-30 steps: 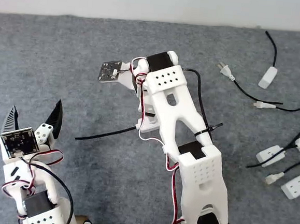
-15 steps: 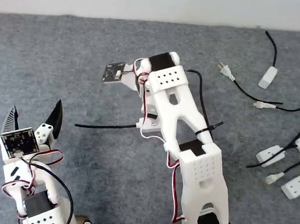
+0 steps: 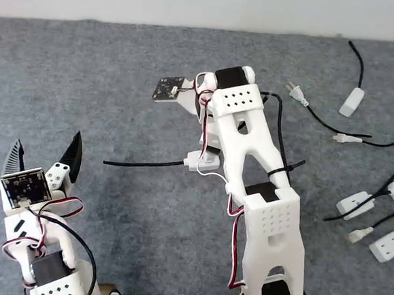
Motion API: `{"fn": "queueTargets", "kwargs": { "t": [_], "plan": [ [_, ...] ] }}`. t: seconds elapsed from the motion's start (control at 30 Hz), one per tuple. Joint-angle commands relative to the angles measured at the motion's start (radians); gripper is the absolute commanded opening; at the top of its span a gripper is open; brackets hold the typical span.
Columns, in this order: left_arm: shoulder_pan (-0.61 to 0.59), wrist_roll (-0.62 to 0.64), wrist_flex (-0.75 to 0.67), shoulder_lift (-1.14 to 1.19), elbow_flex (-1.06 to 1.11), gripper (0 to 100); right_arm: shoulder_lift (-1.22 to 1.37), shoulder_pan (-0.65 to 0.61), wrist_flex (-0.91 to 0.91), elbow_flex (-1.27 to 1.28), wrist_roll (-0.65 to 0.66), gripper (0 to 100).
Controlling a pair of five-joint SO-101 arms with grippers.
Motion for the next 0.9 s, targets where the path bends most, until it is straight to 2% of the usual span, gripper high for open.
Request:
{"fn": "queueTargets", "kwargs": {
  "t": [0.0,0.3,0.87],
  "plan": [
    [-0.005,0.005,0.006,-0.008,-0.008,40,0.004,-0.019,0.035,0.051,0.005,1.0],
    [-0.023,0.006,0.006,-0.008,-0.008,40,0.004,-0.102,-0.012,0.078,-0.044,1.0],
    [-0.028,0.006,0.006,-0.008,-0.008,40,0.053,-0.105,0.002,0.072,-0.046,1.0]
  ]
}}
